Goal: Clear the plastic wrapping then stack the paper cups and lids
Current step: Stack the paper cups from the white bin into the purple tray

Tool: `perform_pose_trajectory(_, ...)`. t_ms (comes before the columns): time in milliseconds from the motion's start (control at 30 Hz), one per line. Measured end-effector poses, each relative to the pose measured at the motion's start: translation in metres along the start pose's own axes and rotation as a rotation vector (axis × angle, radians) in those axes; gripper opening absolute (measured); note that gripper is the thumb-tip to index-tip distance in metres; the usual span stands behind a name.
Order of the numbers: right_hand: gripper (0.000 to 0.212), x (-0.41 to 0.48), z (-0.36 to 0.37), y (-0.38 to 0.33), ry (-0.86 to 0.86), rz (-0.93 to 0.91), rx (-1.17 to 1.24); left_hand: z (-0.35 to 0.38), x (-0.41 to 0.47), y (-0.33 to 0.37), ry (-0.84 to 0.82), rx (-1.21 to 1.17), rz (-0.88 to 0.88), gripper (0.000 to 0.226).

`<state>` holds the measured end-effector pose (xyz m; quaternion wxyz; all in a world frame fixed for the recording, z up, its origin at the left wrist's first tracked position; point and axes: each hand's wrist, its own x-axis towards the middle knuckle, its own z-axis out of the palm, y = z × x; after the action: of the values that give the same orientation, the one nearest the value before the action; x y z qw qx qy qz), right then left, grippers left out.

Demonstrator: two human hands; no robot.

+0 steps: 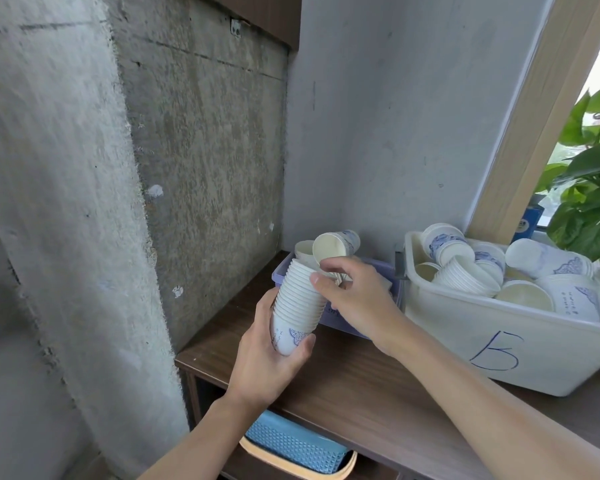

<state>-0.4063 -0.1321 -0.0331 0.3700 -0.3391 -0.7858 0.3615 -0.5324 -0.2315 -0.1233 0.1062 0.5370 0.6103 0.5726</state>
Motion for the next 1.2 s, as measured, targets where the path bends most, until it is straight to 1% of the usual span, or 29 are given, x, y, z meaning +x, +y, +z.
perform_pose_trajectory(67,0.027,0.001,0.002,0.002,0.01,0.006,0.033,0.0,0.0,-0.001,0.012,0.006,0.001,0.072)
perform_pose_trajectory(133,0.029,0.004,0.003,0.004,-0.022,-0.006,0.056,0.001,0.0,-0.002,0.028,0.023,-0.003,0.074)
perform_pose_trajectory(200,0.022,0.009,0.002,0.007,-0.036,-0.042,0.074,0.003,0.001,-0.003,0.055,0.049,-0.021,0.075)
perform_pose_trajectory(233,0.016,0.013,0.002,0.009,-0.006,-0.059,0.068,0.004,0.002,-0.004,0.081,0.058,-0.034,0.075)
perform_pose_trajectory(267,0.012,0.018,0.001,0.012,0.052,-0.067,0.039,0.005,0.002,-0.005,0.113,0.065,-0.047,0.074)
perform_pose_trajectory(300,0.014,0.023,0.001,0.015,0.12,-0.075,-0.014,0.006,0.002,-0.006,0.144,0.068,-0.059,0.074)
perform_pose_trajectory(367,0.025,0.035,0.001,0.026,0.185,-0.084,-0.162,0.007,0.002,-0.008,0.169,0.061,-0.071,0.075)
perform_pose_trajectory(467,0.037,0.049,0.005,0.041,0.109,-0.052,-0.394,0.007,0.003,-0.008,0.163,0.066,-0.087,0.076)
perform_pose_trajectory(533,0.043,0.056,0.007,0.046,0.076,-0.037,-0.46,0.008,0.003,-0.009,0.163,0.071,-0.086,0.076)
perform_pose_trajectory(633,0.047,0.061,0.008,0.047,0.086,-0.035,-0.503,0.008,0.003,-0.008,0.15,0.083,-0.088,0.075)
perform_pose_trajectory(700,0.049,0.062,0.006,0.048,0.11,-0.056,-0.49,0.008,0.003,-0.008,0.153,0.082,-0.094,0.075)
perform_pose_trajectory(900,0.071,0.05,-0.004,0.039,0.175,-0.166,-0.4,0.008,0.002,-0.007,0.158,0.074,-0.097,0.074)
perform_pose_trajectory(967,0.069,0.046,-0.007,0.032,0.219,-0.201,-0.352,0.008,0.001,-0.006,0.159,0.076,-0.09,0.073)
perform_pose_trajectory(1033,0.061,0.042,-0.011,0.024,0.272,-0.254,-0.284,0.007,0.001,-0.005,0.153,0.079,-0.089,0.072)
perform_pose_trajectory(1200,0.052,0.028,-0.022,-0.004,0.308,-0.293,-0.122,0.006,0.0,-0.004,0.124,0.068,-0.097,0.067)
